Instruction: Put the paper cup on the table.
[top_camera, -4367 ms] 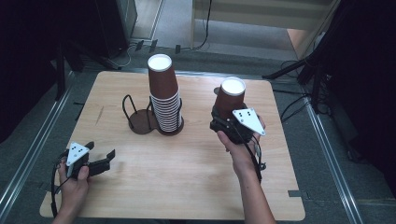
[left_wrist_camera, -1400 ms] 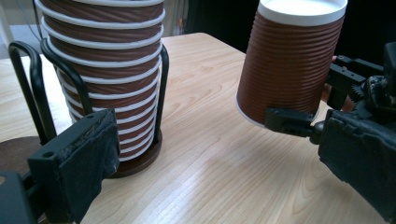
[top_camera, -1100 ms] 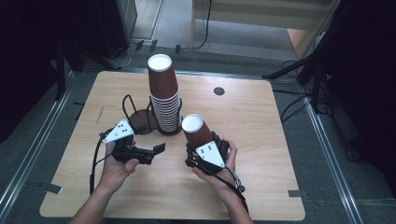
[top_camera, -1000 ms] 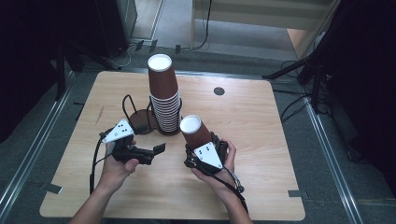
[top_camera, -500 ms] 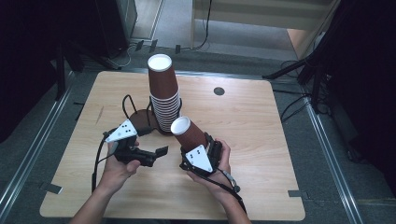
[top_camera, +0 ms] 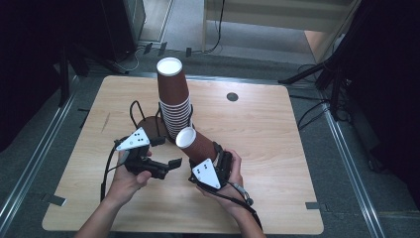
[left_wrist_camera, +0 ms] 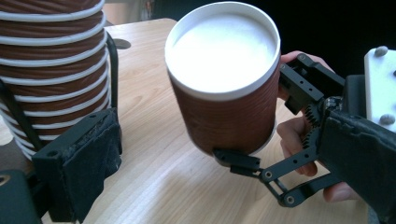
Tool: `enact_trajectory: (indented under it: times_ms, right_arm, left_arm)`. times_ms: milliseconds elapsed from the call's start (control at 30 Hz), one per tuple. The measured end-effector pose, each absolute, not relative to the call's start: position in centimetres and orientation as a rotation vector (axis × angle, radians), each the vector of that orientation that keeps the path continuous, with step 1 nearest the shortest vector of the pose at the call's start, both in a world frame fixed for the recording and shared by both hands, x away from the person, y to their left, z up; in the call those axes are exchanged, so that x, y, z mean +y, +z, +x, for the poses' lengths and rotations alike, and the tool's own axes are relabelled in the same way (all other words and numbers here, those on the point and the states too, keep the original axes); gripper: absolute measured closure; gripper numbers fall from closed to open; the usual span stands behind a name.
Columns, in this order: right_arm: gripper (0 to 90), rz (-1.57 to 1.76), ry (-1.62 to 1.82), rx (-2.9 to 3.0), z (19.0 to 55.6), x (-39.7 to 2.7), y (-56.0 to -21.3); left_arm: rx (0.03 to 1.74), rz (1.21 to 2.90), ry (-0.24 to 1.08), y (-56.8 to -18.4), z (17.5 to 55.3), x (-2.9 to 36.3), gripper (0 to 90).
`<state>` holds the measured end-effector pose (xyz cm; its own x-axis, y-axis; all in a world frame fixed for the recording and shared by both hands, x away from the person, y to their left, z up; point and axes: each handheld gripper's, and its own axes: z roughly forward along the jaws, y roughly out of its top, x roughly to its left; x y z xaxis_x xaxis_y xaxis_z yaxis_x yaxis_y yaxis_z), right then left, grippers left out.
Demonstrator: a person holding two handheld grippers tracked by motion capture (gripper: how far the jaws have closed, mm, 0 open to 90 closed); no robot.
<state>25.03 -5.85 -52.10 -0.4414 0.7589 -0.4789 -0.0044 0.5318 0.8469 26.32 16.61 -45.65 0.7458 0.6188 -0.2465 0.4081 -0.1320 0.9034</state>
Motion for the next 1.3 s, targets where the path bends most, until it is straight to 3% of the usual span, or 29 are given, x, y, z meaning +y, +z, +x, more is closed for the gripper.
enact_trajectory:
  times_ms: [1000, 1300]
  right_arm:
    - [9.5, 0.401, 0.993, 1.857, 23.4, -4.0, -52.9]
    - [9.4, 0.349, 0.985, 1.856, 23.2, -3.9, -53.2]
  left_arm:
    - [0.795, 1.793, 0.129, -45.9, 26.7, 16.3, 1.3]
    - [0.82, 1.822, 0.125, -45.9, 26.7, 16.2, 18.4]
